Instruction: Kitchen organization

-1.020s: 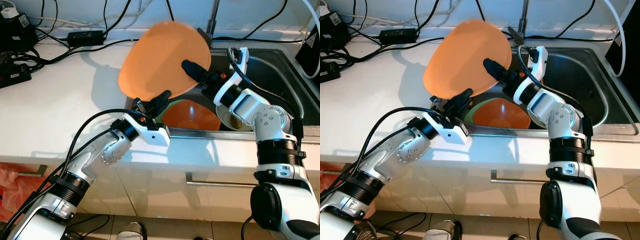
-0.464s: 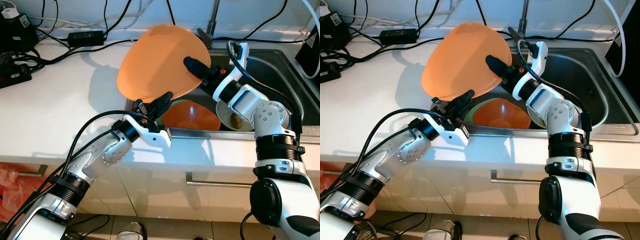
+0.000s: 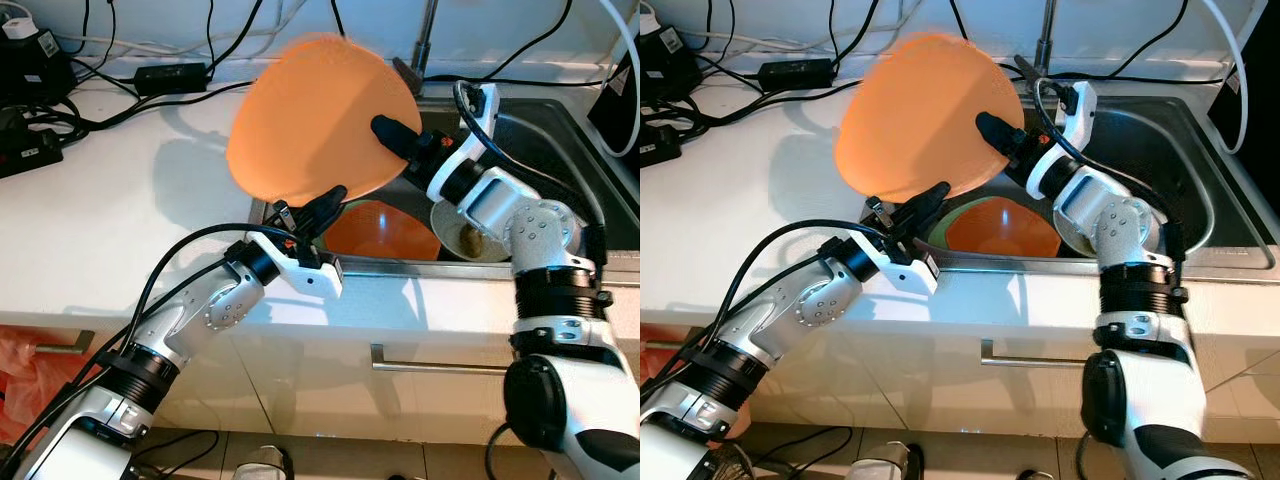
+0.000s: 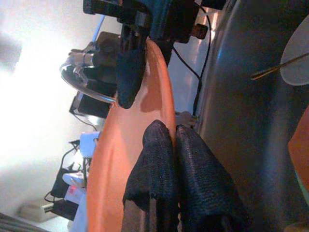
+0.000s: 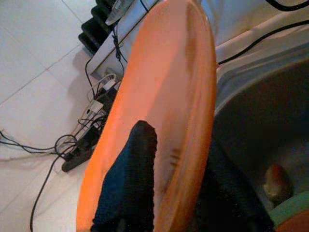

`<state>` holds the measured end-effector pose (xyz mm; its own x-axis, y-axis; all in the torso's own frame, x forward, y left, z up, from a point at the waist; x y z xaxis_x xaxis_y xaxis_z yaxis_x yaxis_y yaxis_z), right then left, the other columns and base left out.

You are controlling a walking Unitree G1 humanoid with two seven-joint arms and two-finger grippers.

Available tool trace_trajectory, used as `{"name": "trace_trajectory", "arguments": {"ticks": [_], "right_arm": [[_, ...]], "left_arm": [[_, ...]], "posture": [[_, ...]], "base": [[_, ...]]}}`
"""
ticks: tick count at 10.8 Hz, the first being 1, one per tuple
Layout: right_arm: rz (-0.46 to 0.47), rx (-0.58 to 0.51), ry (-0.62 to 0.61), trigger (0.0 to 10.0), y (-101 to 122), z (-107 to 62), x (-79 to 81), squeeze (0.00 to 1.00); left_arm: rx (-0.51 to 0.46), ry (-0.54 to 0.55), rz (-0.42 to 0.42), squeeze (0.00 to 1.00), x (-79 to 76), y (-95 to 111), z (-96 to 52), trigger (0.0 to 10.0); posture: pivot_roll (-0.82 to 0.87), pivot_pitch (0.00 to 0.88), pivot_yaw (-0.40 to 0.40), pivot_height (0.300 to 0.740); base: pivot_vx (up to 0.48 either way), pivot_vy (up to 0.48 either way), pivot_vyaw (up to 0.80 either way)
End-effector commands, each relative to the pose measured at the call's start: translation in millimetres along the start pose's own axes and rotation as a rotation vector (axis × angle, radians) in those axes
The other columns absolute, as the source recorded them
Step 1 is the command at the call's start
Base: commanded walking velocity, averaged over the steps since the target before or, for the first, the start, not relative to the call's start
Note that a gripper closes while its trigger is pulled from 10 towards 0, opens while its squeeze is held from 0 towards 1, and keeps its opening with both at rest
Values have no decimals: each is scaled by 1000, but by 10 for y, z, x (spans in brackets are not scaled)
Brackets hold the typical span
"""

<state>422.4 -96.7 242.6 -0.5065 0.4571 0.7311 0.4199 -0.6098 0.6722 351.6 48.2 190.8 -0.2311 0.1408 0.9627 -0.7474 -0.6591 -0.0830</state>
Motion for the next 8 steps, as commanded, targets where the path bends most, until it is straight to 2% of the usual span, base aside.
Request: {"name": "trace_trajectory", "arguments": {"ticks": [1,2,3,4,5,6,7,8], "right_arm": [[5,57,-100,0,-118,-88,-250,0],[-4,58,-109,0,-97,-105,-270,0],[-14,57,-116,0,-64,-126,-290,0],[-19,51,-122,0,-41,-129,-297,0],[-21,44,-127,0,-31,-122,-302,0],[-18,34,-132,0,-30,-112,-307,0],[-16,4,-172,0,-14,-110,-378,0],[-11,-12,-194,0,6,-116,-417,0]], "left_arm": [[-6,120,3,0,243,0,42,627],[-3,118,3,0,240,-4,39,1725],[4,117,-9,0,237,-12,38,3529],[23,131,-33,0,274,-38,48,8824],[32,144,-52,0,326,-46,77,10000],[29,159,-74,0,382,-34,109,10000],[46,179,-182,0,453,-33,173,10000],[50,182,-216,0,452,-41,180,10000]], "posture": [[247,86,45,740],[247,86,46,740],[247,87,44,740],[245,87,44,740],[245,87,44,740],[245,87,44,740],[249,88,44,740],[250,89,45,740]], "base": [[0,0,0],[0,0,0],[0,0,0],[0,0,0],[0,0,0],[0,0,0],[0,0,0],[0,0,0]]}}
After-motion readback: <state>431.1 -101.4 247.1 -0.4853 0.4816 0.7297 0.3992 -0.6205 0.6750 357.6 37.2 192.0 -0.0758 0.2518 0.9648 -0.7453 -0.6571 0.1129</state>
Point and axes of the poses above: a point about 5 cm out from each wrist's last joint towards the gripper, its own z axis pointing out of the wrist towards the gripper, its own y axis along the axis of the wrist's last joint, x = y × z, the point moved 6 cm from there along z, pointing out of the wrist towards the gripper, and after that the axes turned 12 degrees about z, right-handed, at the moved point
